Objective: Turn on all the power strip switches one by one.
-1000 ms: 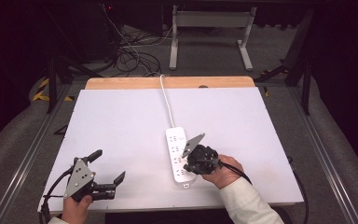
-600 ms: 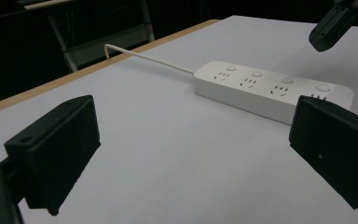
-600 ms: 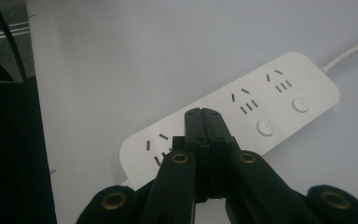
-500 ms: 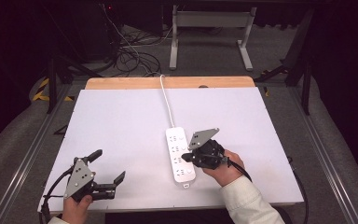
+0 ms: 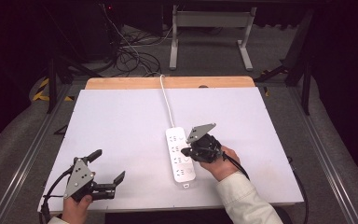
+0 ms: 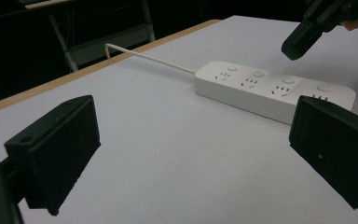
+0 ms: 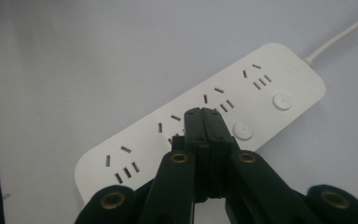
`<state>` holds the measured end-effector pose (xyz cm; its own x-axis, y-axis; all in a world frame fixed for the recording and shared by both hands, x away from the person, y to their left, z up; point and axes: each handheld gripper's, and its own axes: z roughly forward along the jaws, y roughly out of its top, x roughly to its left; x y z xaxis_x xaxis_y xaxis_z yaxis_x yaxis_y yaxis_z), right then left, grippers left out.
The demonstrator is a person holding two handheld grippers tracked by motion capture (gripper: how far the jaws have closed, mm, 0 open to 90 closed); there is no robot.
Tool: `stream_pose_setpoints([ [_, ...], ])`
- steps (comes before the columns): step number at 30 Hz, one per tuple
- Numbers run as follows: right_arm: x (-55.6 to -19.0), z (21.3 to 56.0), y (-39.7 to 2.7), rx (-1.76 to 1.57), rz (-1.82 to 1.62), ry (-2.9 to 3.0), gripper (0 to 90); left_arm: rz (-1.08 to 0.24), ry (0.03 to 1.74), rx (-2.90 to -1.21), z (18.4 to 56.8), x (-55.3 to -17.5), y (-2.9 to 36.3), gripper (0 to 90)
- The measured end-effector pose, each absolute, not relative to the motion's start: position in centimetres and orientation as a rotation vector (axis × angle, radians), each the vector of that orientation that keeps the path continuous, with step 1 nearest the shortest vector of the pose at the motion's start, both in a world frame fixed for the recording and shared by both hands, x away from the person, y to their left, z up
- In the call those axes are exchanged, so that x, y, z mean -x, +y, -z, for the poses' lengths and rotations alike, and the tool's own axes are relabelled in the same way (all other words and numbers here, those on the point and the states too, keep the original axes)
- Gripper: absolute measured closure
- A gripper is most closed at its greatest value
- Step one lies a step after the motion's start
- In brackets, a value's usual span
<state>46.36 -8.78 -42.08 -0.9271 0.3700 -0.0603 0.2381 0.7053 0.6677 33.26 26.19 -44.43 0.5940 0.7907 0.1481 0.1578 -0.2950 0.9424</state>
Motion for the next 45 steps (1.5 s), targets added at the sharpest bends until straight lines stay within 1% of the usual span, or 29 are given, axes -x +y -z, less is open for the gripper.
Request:
stream_pose_setpoints([
  [22,-46.9,43.6,-8.1,-0.491,-0.900,2.797,90.0,-0.800,0.805,-1.784,44.5,-33.3,26.2,2.2],
  [31,-46.8,43.9,-7.9,-0.491,-0.862,2.805,90.0,-0.784,0.824,-1.775,44.4,-33.4,26.3,7.7],
  [45,-46.7,44.1,-7.8,-0.500,-0.848,2.805,90.0,-0.794,0.812,-1.782,44.4,-33.4,26.2,7.9],
])
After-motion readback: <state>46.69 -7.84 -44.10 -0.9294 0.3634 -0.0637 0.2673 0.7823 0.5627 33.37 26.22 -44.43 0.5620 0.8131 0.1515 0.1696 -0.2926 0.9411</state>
